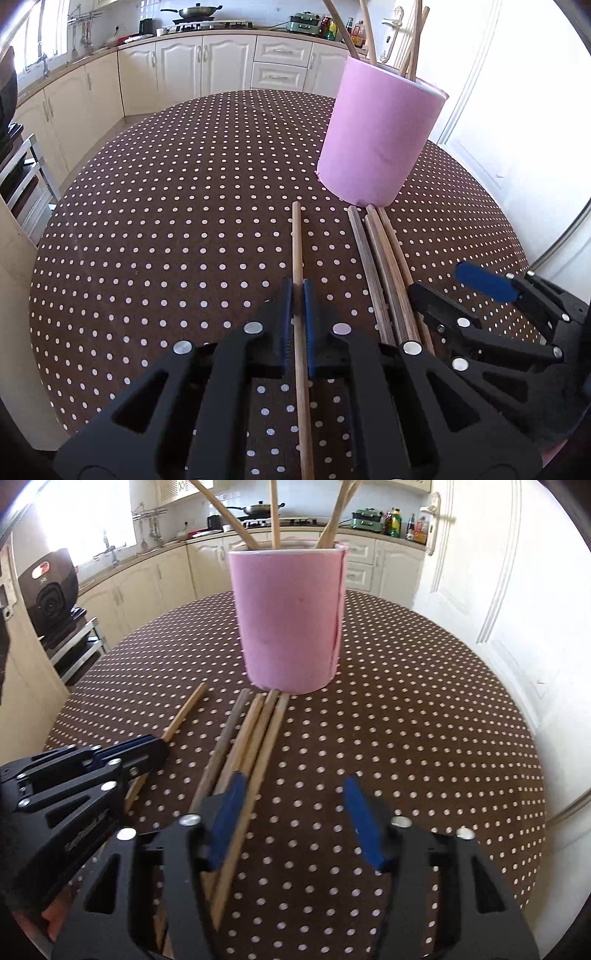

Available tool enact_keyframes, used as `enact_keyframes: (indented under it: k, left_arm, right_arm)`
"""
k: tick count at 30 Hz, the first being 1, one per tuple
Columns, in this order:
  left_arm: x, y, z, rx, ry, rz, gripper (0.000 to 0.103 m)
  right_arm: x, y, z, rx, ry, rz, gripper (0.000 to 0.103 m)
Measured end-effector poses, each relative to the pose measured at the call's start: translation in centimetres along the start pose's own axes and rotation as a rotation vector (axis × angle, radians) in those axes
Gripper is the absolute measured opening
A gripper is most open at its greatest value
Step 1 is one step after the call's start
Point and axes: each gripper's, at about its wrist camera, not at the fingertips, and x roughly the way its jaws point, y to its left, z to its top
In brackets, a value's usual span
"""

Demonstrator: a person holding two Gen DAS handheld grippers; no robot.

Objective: Organize utensils
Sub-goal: 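Close the left tool on one wooden chopstick and lift it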

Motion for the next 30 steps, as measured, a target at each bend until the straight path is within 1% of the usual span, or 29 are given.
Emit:
enact_keyframes:
  k: [2, 5, 11, 12, 14, 15, 17, 18, 19, 21, 23, 27, 28, 30]
  left_arm:
    - [0.3, -0.1, 0.4, 0.006, 0.007, 0.012, 0.008]
    - [0.7, -0.2, 0.9, -0.001, 0.011, 0.017, 0.008]
    - [1.0, 0.0, 0.9, 0.002, 0.009, 0.016, 0.008]
    - [1.0, 0.0, 0.8, 0.004, 0.009, 0.019, 0.008]
    - [1.2, -0.2, 0.9, 0.012, 0.008, 0.029, 0.008]
    - [1.2, -0.3, 0.7, 0.013, 0.007, 0.031, 0.008]
    - [1.4, -0.3, 0.7, 0.01, 0.005, 0.029, 0.008]
    - [1.5, -0.4, 0.7, 0.01, 0.005, 0.026, 0.008]
    - [1.5, -0.4, 0.7, 0.012, 0.006, 0.025, 0.008]
    - [1.6, -0.7, 0.8, 0.047, 0.011, 0.033, 0.008]
    - [1.7, -0.9, 0.8, 0.062, 0.013, 0.035, 0.008]
    - [1.7, -0.3, 1.0, 0.009, 0.018, 0.013, 0.006]
    - [1.7, -0.1, 1.0, -0.017, 0.016, 0.008, 0.006]
    - [1.5, 0.2, 0.9, -0.035, 0.003, 0.002, 0.006]
  right_arm:
    - [-0.1, 0.2, 0.0, -0.014, -0.001, -0.012, 0.046]
    - [-0.3, 0.2, -0.1, -0.008, 0.011, 0.003, 0.041]
    - [-0.3, 0.5, -0.2, -0.028, 0.028, 0.004, 0.038]
    - [0.1, 0.4, -0.2, -0.034, 0.048, -0.005, 0.038]
    - [0.4, 1.1, -0.2, -0.067, 0.019, -0.039, 0.036]
    - [0.5, 1.2, -0.1, -0.069, 0.021, -0.034, 0.031]
    - [0.7, 1.3, 0.0, -0.077, 0.021, -0.017, 0.024]
    - [0.7, 1.6, -0.1, -0.1, 0.019, -0.017, 0.017]
    - [0.7, 1.7, -0.2, -0.116, 0.019, -0.016, 0.013]
    - [0.6, 1.9, -0.3, -0.133, 0.018, -0.016, 0.009]
    - [0.6, 1.4, -0.2, -0.104, 0.03, 0.017, 0.005]
    - [0.7, -0.1, 0.0, -0.032, 0.042, 0.092, 0.005]
    - [0.7, -0.3, 0.0, -0.021, 0.041, 0.096, 0.005]
    - [0.5, -0.4, -0.1, -0.009, 0.032, 0.093, 0.005]
